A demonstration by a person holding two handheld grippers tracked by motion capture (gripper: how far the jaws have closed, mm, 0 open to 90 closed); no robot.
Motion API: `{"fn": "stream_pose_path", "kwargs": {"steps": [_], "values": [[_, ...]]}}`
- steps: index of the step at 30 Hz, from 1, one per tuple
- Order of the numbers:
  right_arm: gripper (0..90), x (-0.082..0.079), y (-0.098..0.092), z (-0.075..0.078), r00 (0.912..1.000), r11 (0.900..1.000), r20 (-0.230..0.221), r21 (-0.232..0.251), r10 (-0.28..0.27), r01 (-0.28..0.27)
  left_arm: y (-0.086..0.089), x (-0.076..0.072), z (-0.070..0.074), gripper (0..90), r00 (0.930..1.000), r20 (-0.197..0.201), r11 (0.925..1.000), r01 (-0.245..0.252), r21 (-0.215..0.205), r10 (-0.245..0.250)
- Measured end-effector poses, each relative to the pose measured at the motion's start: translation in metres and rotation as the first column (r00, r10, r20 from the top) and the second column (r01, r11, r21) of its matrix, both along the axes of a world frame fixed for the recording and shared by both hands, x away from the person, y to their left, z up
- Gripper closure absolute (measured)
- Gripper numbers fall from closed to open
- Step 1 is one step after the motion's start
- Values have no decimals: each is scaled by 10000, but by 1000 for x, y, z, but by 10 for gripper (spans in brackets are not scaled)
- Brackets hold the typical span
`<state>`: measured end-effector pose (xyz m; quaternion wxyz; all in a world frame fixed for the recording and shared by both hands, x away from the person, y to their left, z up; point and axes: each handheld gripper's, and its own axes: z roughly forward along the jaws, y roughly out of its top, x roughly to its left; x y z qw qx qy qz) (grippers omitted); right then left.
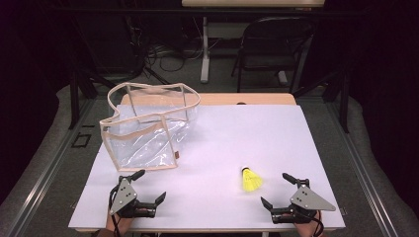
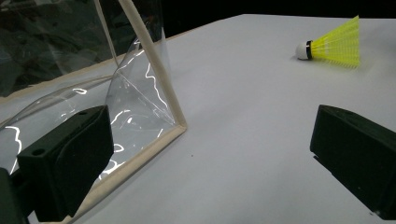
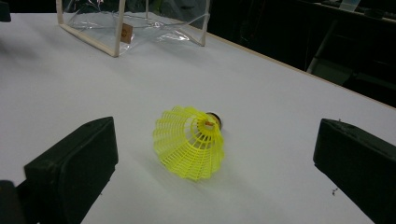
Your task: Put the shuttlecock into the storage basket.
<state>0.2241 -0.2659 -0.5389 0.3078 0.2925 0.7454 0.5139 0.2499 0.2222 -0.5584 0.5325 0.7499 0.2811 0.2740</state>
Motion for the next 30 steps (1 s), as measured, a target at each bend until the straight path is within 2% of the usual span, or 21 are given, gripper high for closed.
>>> {"fn": "stream_pose_path", "kwargs": {"steps": [23,30], "values": [[0,1,2,0,9998,9999,-207,-136,-76,73,-1,-1,1,0,9999,-63,9999,119,67,-118],[0,3,4,-1,9996,9998,-288,-215,-38,31,-4,0,2,0,9992,-361,9997,160,158,-154]]}}
